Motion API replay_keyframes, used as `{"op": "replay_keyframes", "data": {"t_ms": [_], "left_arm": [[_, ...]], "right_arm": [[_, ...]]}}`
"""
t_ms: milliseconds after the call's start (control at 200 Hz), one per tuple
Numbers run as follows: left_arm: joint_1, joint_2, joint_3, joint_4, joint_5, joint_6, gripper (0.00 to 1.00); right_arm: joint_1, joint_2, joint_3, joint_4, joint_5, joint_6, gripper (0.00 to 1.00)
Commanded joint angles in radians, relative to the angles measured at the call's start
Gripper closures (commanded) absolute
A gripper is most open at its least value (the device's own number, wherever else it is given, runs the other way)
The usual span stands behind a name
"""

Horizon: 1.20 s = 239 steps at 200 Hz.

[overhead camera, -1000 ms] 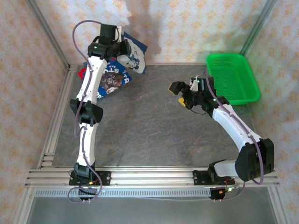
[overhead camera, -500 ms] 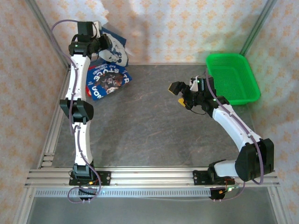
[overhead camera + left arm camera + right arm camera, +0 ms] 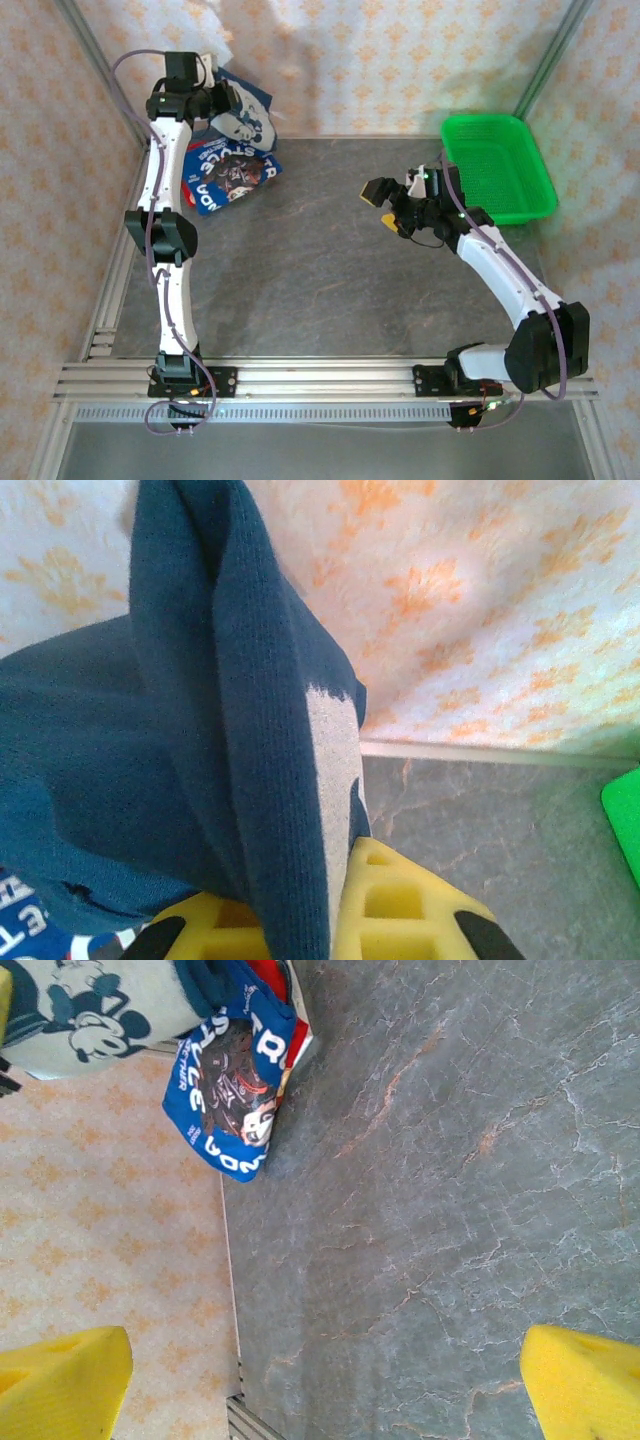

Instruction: Fold and stack the t-shirts

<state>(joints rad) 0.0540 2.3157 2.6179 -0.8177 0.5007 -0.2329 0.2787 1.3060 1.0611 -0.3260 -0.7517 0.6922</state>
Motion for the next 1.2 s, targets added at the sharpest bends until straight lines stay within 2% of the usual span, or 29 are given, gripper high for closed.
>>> {"op": "replay_keyframes", "data": {"t_ms": [0, 255, 470, 661, 876, 1011, 1191], "left_arm": [[-0.010, -0.085, -0.067, 0.024, 0.047, 0.038, 1.00], [-0.012, -0.240, -0.380, 0.096, 0.016, 0.052, 1.00], [0.046, -0.370, -0.679, 0.248, -0.006, -0.043, 1.00], [0.084, -0.400, -0.800, 0.315, -0.021, -0.073, 1.00], [0.120, -0.400, -0.950, 0.474, -0.005, -0.152, 1.00], [0.135, -0.400, -1.025, 0.584, -0.002, -0.256, 1.00], [0.143, -0.400, -1.103, 0.716, -0.053, -0.389, 1.00]], "right_arm": [[-0.006, -0.019, -0.008, 0.002, -0.016, -0.022, 0.01], [-0.009, -0.004, -0.009, 0.031, -0.023, -0.009, 0.01], [-0.009, 0.005, -0.013, 0.044, -0.025, 0.000, 0.01], [-0.009, 0.003, -0.014, 0.045, -0.025, 0.006, 0.01], [-0.009, 0.001, -0.018, 0.046, -0.020, 0.007, 0.01], [-0.009, 0.003, -0.017, 0.046, -0.012, 0.007, 0.01], [-0.009, 0.006, -0.005, 0.043, -0.004, 0.008, 0.01]]}}
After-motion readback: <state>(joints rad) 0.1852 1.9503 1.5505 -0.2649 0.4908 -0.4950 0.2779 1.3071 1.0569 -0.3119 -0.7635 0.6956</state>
